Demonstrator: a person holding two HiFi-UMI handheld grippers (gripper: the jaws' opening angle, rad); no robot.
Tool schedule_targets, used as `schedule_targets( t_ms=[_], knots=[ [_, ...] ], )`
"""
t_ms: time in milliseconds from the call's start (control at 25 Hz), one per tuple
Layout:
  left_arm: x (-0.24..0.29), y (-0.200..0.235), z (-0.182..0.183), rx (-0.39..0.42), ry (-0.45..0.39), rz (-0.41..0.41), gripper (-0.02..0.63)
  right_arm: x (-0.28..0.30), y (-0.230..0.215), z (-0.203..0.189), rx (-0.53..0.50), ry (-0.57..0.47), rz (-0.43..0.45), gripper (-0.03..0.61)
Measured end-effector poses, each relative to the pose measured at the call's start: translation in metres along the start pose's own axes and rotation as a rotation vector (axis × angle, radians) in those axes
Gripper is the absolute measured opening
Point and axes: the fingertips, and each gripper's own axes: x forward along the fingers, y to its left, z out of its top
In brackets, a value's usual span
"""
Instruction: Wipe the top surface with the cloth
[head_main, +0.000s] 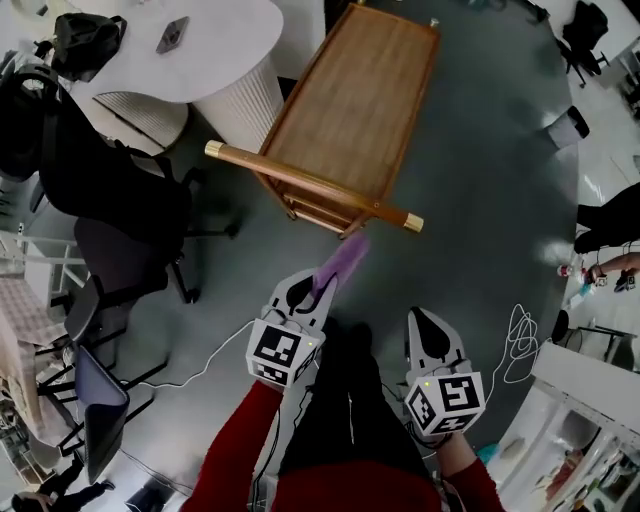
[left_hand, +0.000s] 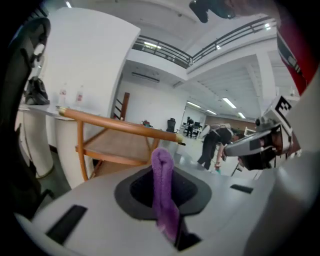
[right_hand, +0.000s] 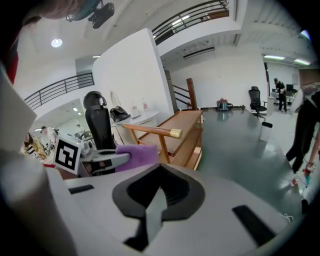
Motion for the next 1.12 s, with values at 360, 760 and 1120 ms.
schedule_targets(
  t_ms=[360, 760, 1120],
  knots=[
    [0.07, -0.005, -0.023, 0.038, 0.011, 0.008, 0.049, -0.026, -0.03, -0.024, 0.047, 0.021, -0.074, 0.003],
    [0.062, 0.149, -0.003, 0.016, -0.054, 0.306, 0.049, 0.021, -0.006, -0.031, -0.008, 0.067, 0.039, 0.003],
    [0.015, 0.236, -0.003, -0.038, -0.089, 0.509, 0.049, 0.063, 0.028, -0.032, -0.073, 0.118, 0.15, 0.003]
  ],
)
